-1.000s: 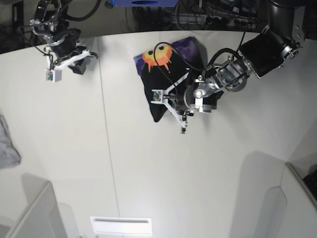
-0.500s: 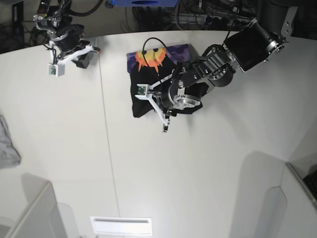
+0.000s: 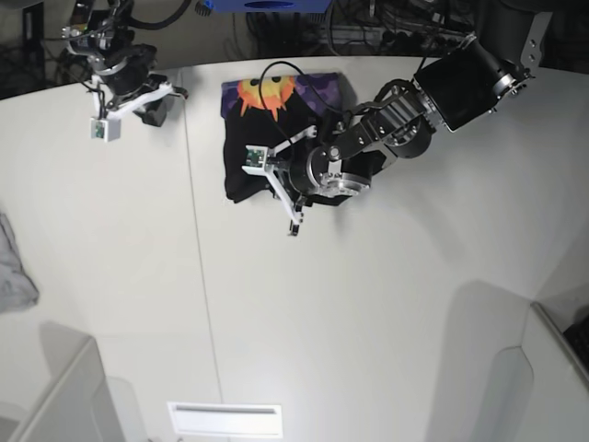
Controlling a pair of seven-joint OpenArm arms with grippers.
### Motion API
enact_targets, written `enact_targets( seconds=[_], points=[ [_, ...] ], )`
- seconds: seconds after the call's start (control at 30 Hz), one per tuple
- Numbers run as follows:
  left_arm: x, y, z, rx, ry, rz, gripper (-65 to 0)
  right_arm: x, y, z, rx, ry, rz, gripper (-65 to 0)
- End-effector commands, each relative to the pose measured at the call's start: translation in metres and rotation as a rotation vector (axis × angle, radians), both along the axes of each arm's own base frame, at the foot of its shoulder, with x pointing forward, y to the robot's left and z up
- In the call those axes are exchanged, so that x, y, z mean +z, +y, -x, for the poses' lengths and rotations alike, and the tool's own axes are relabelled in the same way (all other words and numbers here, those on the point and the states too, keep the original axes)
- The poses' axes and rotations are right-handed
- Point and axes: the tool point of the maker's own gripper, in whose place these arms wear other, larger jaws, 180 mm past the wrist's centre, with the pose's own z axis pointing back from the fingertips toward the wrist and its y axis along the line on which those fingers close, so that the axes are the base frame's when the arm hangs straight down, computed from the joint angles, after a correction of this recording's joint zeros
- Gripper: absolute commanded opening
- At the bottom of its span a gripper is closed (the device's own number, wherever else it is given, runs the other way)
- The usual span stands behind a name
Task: Fold the T-shirt properly
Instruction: 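Flip the bundle over with the left gripper, exposing the sun print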
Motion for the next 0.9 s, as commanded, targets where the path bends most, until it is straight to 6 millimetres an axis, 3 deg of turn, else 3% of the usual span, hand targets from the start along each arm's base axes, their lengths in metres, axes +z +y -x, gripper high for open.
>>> enact_targets(
  seconds=[0.0, 0.37, 0.87],
  points=[
    [-0.008, 0.003, 0.011, -0.024, 0.049, -0.023, -65.0, 0.007, -0.002, -0.005, -0.006, -0.034, 0.004, -65.0],
    [-0.015, 0.003, 0.006, -0.134, 0.013, -0.114, -65.0, 0.006, 0.000, -0.004, -0.001, -0.030, 0.001, -65.0],
    [-0.012, 0.006, -0.002, -0.119, 0.001, -0.121, -65.0, 0.006, 0.004, -0.004, -0.008, -0.031, -0.011, -65.0]
  ],
)
